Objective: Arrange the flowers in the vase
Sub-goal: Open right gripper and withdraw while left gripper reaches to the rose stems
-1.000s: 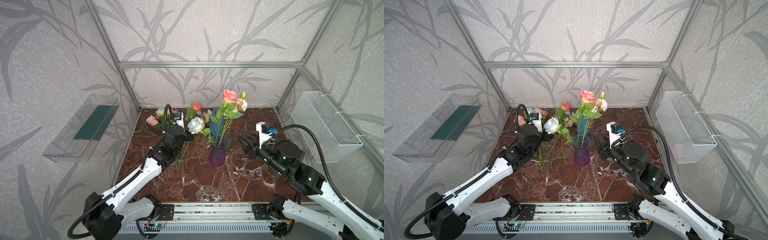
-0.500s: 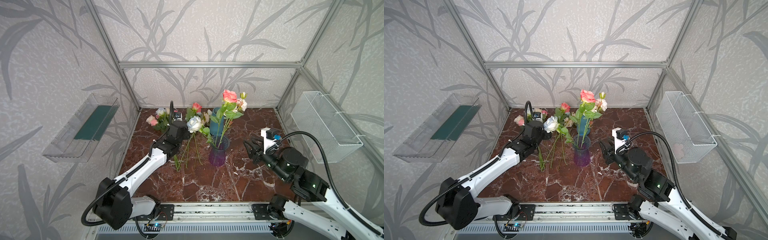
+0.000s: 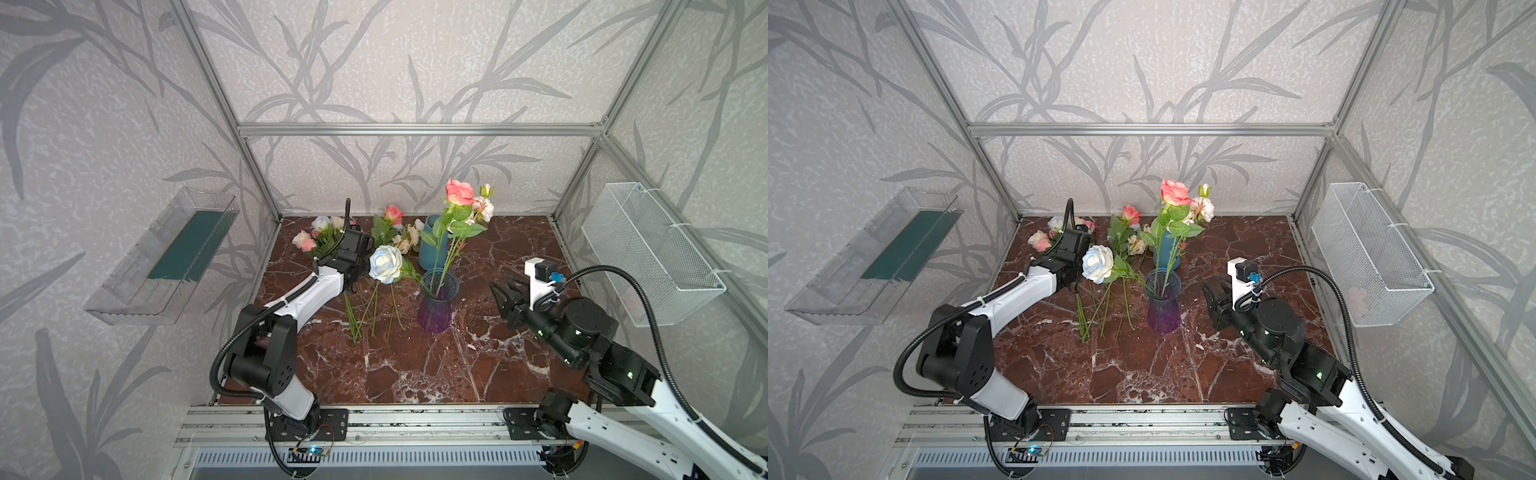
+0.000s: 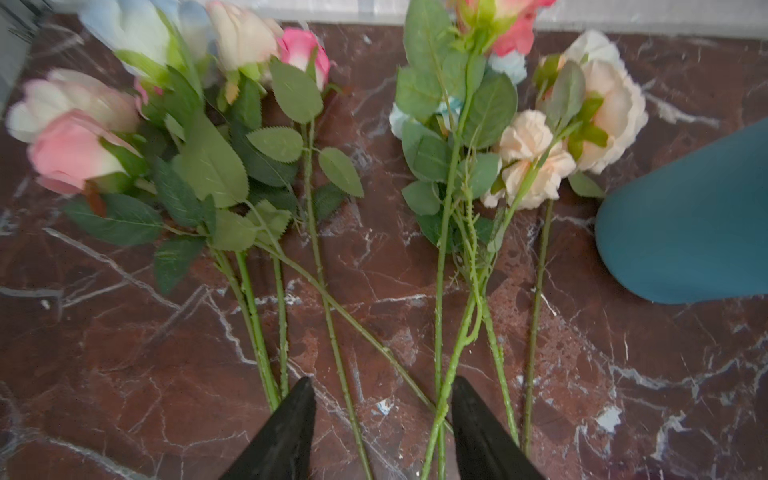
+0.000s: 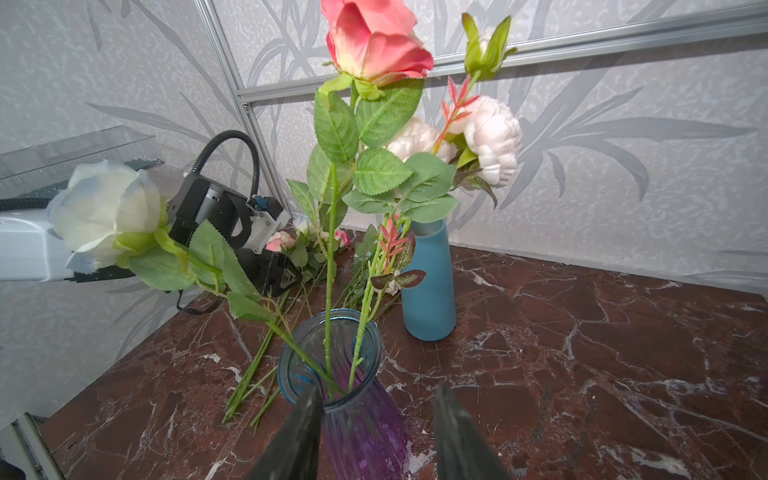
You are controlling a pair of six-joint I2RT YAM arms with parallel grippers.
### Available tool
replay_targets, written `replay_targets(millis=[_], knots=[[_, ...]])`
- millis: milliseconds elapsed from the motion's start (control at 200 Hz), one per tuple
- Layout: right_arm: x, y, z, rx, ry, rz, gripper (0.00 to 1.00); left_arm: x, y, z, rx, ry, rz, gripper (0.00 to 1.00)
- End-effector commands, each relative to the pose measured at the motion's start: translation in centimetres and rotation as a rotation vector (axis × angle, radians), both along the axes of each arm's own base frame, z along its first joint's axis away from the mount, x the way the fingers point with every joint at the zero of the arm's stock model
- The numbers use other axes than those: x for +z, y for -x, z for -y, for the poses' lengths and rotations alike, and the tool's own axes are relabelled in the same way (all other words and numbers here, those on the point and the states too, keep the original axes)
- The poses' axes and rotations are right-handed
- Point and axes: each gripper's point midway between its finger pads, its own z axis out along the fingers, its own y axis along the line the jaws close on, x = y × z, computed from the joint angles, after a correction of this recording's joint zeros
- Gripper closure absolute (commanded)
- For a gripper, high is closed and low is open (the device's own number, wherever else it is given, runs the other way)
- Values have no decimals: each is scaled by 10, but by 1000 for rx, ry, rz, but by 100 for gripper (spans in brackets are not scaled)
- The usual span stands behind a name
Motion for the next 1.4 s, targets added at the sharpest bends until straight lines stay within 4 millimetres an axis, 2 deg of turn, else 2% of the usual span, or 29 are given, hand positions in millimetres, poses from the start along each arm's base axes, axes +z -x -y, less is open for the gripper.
replay_targets(millis=[0,95,390,555,800,885,1055,1240,1395], knots=[[-4,-2,1,-13,15,1,55,-22,6,10,-57,12,-118,50],[-5,-3,-1,-8,17,-2,55,-38,6,17,-87,20,-184,57],[-11,-7,-5,-5,26,-13,55,-81,17,34,-172,21,-417,64],[-14,-9,-6,-7,28,-18,55,-91,18,38,-184,4,-440,67],[-19,-11,-7,-9,27,-26,55,-95,20,42,-198,-3,-452,80],[-20,-11,-6,-9,25,-26,55,-93,19,42,-197,-15,-447,89],[-18,-10,-5,-8,18,-23,55,-79,18,44,-203,2,-419,94],[-18,-11,-6,-8,16,-27,55,-46,16,50,-210,40,-356,97],[-14,-11,-8,-1,2,-25,55,-19,16,46,-198,45,-297,98]])
